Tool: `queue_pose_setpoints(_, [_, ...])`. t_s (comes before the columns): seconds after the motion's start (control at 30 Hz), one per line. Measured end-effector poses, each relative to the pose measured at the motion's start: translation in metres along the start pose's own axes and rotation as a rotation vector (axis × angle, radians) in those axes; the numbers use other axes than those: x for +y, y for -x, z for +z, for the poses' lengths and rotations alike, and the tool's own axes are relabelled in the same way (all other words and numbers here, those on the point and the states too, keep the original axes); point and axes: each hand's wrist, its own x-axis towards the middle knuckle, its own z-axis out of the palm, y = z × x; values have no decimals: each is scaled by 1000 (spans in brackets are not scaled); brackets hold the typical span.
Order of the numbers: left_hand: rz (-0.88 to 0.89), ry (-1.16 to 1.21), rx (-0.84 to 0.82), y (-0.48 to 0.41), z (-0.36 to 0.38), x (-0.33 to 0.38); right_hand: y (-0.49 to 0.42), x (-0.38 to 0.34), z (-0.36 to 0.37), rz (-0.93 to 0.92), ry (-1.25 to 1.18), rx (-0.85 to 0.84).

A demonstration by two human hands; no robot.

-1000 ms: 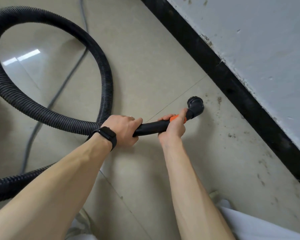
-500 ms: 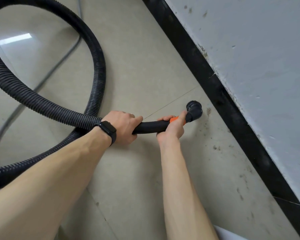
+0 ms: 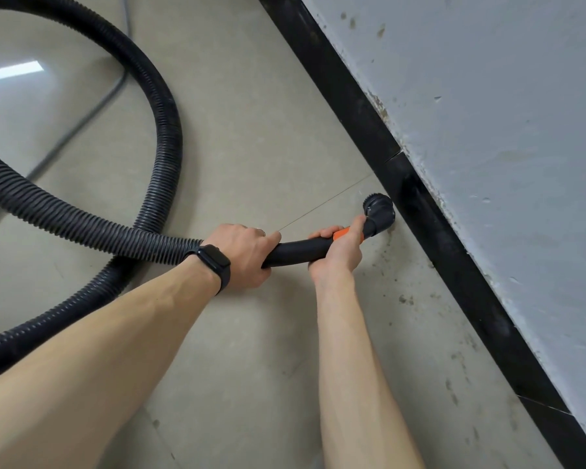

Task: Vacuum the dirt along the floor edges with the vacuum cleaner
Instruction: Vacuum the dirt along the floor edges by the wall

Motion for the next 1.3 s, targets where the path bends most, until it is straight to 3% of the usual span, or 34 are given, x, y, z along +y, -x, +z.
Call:
queue_pose_setpoints(0.33, [-29,58,37,-16,7,6,-17,-13,9,-28,45,-3])
queue_pose_setpoints(0.8, [-223,331,41,-23,7,-9,-19,-18,60,-73,257,-9])
queue_pose_setpoints(1.0, [-193,306,-28,3,-3,-18,-2,1,53,-31,124,-51])
queue_pose_setpoints(1.3, [-2,91,-85,71,-5,-56,63,64,19,-4,-78,33])
